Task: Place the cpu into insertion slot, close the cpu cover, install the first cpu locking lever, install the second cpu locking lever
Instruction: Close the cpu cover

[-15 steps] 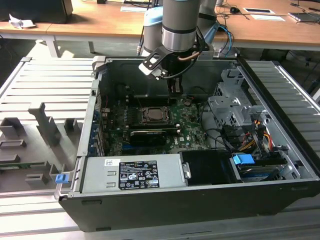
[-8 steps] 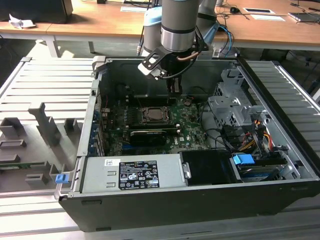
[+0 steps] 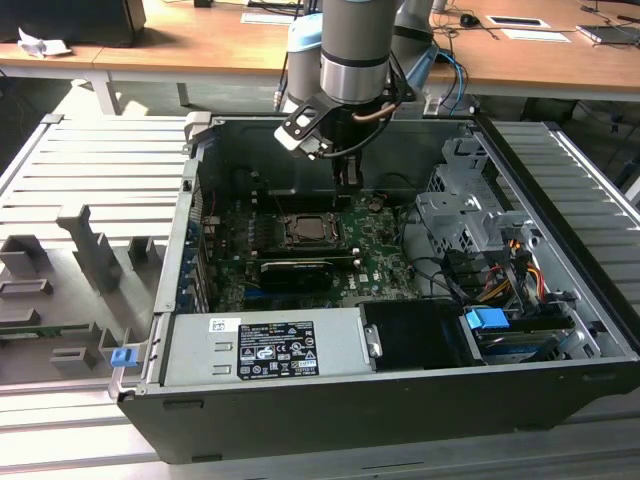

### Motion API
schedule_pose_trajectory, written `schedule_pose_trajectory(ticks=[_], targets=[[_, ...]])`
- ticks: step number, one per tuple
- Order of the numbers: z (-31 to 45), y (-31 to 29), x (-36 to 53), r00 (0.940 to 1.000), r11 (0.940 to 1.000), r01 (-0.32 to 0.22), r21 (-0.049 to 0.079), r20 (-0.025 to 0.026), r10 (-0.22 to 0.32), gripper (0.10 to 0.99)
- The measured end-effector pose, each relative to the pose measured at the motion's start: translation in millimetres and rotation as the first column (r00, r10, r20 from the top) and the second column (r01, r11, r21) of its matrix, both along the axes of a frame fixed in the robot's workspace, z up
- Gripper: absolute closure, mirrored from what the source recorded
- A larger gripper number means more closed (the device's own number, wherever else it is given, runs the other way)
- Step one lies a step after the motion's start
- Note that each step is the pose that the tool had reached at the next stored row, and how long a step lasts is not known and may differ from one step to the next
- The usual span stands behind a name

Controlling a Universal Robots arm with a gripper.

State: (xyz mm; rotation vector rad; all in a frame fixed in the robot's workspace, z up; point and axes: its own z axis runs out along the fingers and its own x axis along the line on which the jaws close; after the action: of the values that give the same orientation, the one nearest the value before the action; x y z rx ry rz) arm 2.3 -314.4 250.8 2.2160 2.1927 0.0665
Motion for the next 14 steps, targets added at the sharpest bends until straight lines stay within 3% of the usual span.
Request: schedule_pose_trajectory(ticks=[10,14], targets=[[0.0,0.0,-2.3,1.0,1.0,0.0,0.0,0.0,0.0,0.98],[-0.1,0.0,-9.9,1.0,1.0,0.0,0.0,0.0,0.0,0.98]])
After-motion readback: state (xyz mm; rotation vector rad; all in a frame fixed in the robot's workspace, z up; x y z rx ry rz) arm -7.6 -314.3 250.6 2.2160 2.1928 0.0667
